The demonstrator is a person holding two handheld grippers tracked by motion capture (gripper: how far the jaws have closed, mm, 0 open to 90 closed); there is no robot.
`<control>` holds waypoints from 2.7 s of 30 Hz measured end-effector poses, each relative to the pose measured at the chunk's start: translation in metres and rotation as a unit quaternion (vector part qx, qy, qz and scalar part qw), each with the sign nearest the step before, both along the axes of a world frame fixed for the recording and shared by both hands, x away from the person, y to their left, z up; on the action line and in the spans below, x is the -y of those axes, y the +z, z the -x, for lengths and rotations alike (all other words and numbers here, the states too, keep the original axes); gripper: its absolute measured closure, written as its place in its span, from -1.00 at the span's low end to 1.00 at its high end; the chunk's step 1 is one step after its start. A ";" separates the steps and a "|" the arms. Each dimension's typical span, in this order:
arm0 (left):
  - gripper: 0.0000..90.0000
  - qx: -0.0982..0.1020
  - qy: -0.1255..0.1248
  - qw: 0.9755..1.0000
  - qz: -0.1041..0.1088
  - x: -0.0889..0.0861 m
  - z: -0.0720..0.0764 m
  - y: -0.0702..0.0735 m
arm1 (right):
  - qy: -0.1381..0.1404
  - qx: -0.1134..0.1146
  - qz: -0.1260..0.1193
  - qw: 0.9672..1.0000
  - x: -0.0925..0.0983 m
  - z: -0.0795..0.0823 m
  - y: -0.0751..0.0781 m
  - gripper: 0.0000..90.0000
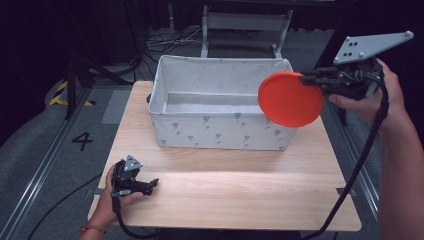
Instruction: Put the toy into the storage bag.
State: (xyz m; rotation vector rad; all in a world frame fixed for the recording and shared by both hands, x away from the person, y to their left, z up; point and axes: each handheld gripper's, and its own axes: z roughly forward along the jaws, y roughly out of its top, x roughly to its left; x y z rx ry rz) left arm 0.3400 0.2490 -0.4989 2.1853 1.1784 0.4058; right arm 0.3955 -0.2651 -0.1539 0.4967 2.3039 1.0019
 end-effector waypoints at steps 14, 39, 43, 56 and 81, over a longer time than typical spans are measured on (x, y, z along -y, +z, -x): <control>-0.99 0.000 0.000 1.000 0.000 0.000 0.000 0.000 | -0.008 -0.015 0.003 1.000 -0.012 -0.060 -0.010 0.85; -0.99 0.000 0.000 1.000 0.000 0.000 0.000 0.000 | 0.060 -0.078 0.065 0.993 -0.029 -0.120 -0.070 0.85; -0.99 0.000 0.000 1.000 0.000 0.000 0.000 0.000 | 0.077 -0.097 0.096 0.988 -0.034 -0.124 -0.082 0.84; -0.99 0.000 -0.001 1.000 -0.001 0.000 0.000 0.000 | 0.113 -0.186 0.219 0.951 -0.062 -0.135 -0.119 0.84; -0.99 0.001 0.000 1.000 0.000 0.000 0.000 0.000 | 0.091 -0.202 0.185 0.958 -0.063 -0.132 -0.144 0.50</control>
